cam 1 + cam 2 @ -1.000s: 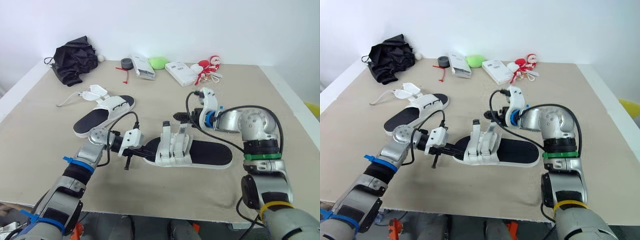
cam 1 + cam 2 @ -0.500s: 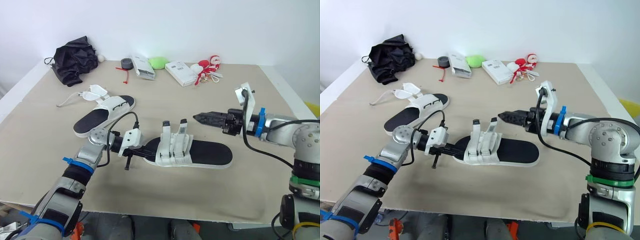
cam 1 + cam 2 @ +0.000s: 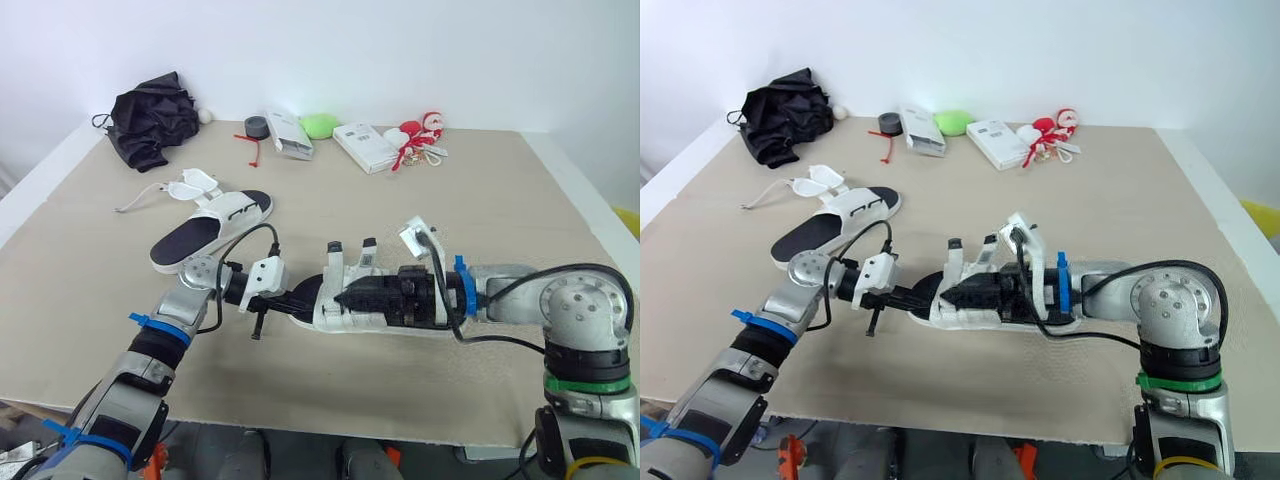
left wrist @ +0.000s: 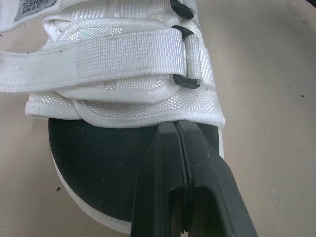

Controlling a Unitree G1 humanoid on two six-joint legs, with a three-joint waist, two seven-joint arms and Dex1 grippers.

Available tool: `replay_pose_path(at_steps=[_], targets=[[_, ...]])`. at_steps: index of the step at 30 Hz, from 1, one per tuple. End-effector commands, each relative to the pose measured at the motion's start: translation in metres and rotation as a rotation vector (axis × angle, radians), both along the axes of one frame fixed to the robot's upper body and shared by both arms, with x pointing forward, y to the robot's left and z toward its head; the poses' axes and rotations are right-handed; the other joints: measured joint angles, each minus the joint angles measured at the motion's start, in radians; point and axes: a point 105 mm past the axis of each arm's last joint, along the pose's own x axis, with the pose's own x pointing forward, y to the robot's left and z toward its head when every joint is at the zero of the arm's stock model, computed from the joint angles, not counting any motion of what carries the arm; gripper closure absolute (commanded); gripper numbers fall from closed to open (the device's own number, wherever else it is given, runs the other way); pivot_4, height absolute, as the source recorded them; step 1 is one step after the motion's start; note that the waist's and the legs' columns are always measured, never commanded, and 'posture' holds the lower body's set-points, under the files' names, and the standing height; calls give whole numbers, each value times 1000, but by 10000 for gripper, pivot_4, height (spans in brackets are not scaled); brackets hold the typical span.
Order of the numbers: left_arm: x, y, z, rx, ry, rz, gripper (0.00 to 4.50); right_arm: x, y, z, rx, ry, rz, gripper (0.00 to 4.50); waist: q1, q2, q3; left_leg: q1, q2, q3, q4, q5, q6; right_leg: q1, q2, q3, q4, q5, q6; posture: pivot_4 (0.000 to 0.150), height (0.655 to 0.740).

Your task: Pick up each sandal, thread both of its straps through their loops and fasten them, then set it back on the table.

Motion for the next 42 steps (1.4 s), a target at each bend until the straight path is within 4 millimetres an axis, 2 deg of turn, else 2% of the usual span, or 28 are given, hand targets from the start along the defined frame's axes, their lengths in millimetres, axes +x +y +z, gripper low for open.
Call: replay_pose_path(at_steps=[1,6,14,22,26,27,28,30,31,32,38,42], targets=[[-10,10,-36,123,98,9,45000,32,-29,18,-19,-74,-172,6792,0,-1,0,0,0,0,0,0,0,0,0,0,0,0,0,1500,7380],[-9,9,-36,124,98,7,45000,50,-37,19,-42,-75,-211,6792,1,0,0,0,1,-1,-2,0,0,0,2,-1,0,-1,0,1500,7380],[-9,9,-37,128,97,4,45000,65,-32,-13,-126,9,-211,6792,0,1,0,0,1,0,-1,0,0,0,1,0,0,0,0,1500,7380],[-11,10,-38,128,99,3,45000,78,-17,-6,-86,6,-183,6792,-2,1,0,1,1,-1,-1,0,0,0,2,-1,0,0,1,1500,7380],[-12,10,-39,128,101,2,45000,80,-12,4,-27,-27,-173,17560,-2,1,0,0,1,-1,-1,0,0,0,2,-1,0,0,1,1500,7380],[-13,10,-39,128,101,2,45000,79,-11,7,-17,-34,-164,23072,-2,1,0,0,1,-1,-1,0,0,0,2,-1,0,0,1,1500,7380],[-13,10,-39,128,102,2,45000,78,-10,8,-11,-42,-155,25735,-2,1,0,0,1,-1,-1,0,0,0,2,-1,0,0,1,1500,7380],[-13,10,-39,128,102,1,45000,77,-8,11,4,-51,-148,37616,-2,1,0,0,1,-1,-1,0,0,0,2,-1,0,0,1,1500,7380],[-13,10,-39,128,102,1,45000,77,-8,12,5,-53,-145,39401,-2,1,0,0,1,-1,-1,0,0,0,2,-1,0,0,1,1500,7380],[-13,10,-39,128,102,1,45000,76,-8,12,6,-55,-142,44085,-2,2,0,0,1,-1,-1,0,0,0,2,-1,0,0,1,1500,7380],[-13,9,-38,126,103,0,45000,72,-8,21,27,-86,-126,44599,-2,2,0,0,1,-1,-1,0,0,0,2,-1,1,0,1,1500,7380],[-14,8,-38,124,105,0,45000,73,-7,38,80,-124,-123,44599,-2,2,0,0,1,-1,-1,0,0,0,2,-1,1,0,1,1500,7380]])
